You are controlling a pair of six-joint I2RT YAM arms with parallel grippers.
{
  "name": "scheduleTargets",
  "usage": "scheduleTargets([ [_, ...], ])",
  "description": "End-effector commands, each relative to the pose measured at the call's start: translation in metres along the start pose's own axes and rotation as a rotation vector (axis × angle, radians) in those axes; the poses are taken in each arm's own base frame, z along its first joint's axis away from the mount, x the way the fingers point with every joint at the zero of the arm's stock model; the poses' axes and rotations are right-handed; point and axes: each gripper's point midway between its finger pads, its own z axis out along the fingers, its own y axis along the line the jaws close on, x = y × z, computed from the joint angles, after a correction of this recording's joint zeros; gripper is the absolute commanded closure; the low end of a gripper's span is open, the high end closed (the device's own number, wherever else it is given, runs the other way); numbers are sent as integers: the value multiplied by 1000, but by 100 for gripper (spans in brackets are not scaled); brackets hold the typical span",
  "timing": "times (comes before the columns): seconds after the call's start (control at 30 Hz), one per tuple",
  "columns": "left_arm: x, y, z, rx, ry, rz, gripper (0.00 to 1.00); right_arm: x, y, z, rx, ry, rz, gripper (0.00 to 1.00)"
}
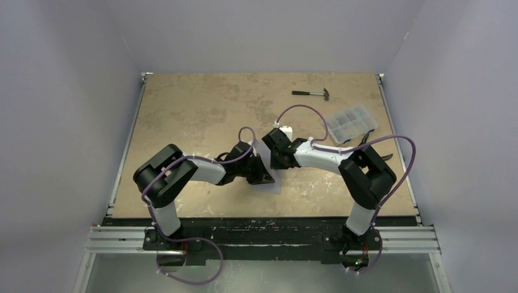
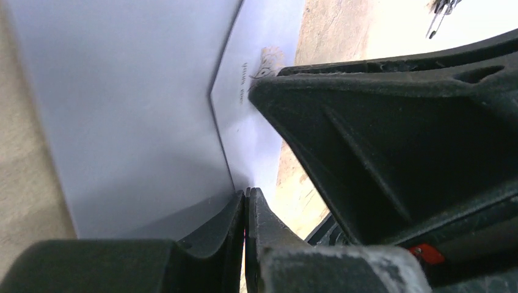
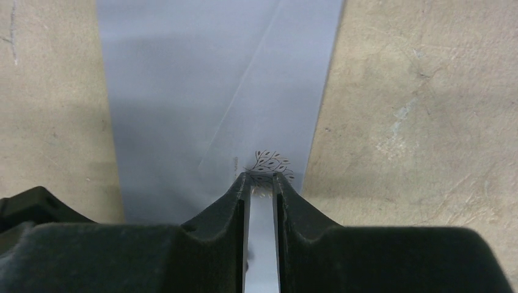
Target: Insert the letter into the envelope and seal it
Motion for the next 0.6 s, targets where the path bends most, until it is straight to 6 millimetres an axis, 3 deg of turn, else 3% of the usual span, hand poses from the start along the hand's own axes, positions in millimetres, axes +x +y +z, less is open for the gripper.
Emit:
scheduleTargets([
  [0.0,7,34,9,-178,16,-54,99,56,-10,14,21,191,-16,79],
  [0.17,13,68,7,-372,46,-71,100,23,4,-7,-33,88,-5,80],
  [0.27,17,76,3,-409,62,-66,100,11,11,-17,-66,55,-18,88],
  [0.37,18,81,0,-426,75,-24,100,10,16,-21,-95,55,-15,96],
  [0.47,18,84,-4,-431,100,28,100,10,20,-19,-126,48,-4,97],
  [0.57,20,91,-10,-433,117,19,100,20,9,-5,-72,75,-10,96],
])
